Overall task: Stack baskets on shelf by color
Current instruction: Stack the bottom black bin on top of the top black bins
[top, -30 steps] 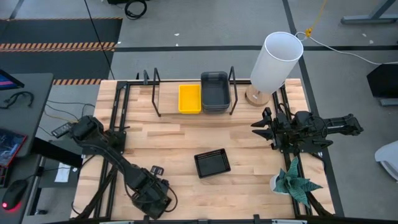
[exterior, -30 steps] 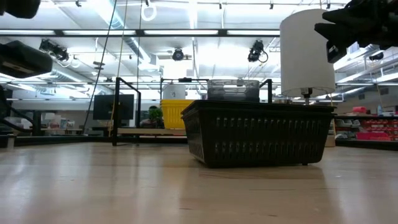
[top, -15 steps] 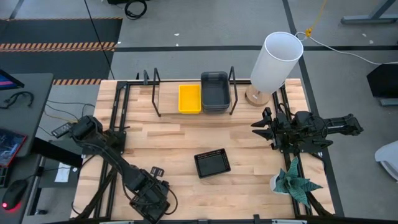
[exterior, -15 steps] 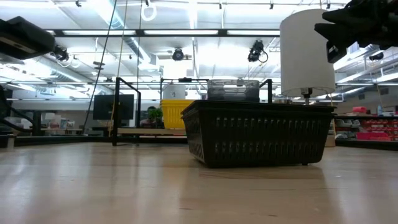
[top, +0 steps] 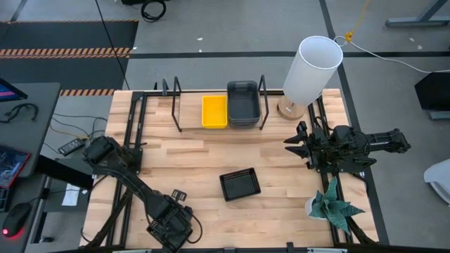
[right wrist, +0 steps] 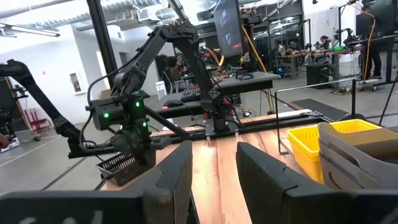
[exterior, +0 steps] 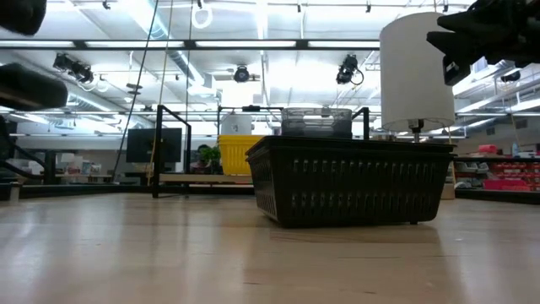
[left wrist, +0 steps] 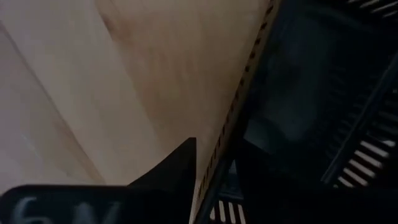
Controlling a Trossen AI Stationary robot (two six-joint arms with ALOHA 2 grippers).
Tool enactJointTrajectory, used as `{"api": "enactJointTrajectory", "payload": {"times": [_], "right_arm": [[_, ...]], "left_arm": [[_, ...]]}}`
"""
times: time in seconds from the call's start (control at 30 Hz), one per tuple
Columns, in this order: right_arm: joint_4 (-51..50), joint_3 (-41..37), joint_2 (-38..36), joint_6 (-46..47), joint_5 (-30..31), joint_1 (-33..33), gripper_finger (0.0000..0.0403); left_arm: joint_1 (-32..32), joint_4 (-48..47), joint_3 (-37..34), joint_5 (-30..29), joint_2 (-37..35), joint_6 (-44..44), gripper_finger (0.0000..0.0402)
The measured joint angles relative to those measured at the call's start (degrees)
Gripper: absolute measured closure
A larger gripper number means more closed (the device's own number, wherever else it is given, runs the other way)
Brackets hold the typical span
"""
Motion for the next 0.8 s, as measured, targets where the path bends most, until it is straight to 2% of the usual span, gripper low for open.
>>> {"api": "enactJointTrajectory", "payload": {"times": [0.13, 0.33, 0.53, 0.8], "right_arm": [[0.00, 0.00, 0.00, 0.00, 0.01, -0.01, 0.0273], [0.00, 0.00, 0.00, 0.00, 0.00, 0.00, 0.0273], [0.00, 0.00, 0.00, 0.00, 0.00, 0.00, 0.0273], [0.02, 0.00, 0.00, 0.00, 0.00, 0.00, 0.0273]], "left_arm": [[0.04, -0.06, 0.00, 0.02, 0.83, -0.01, 0.0304], [1.36, -0.07, 0.00, 0.46, 0.83, -1.09, 0.0389], [6.26, -2.74, 1.53, -1.03, -1.57, -3.42, 0.0396], [16.19, -8.81, 10.08, -8.10, -6.41, 5.07, 0.0397]]}}
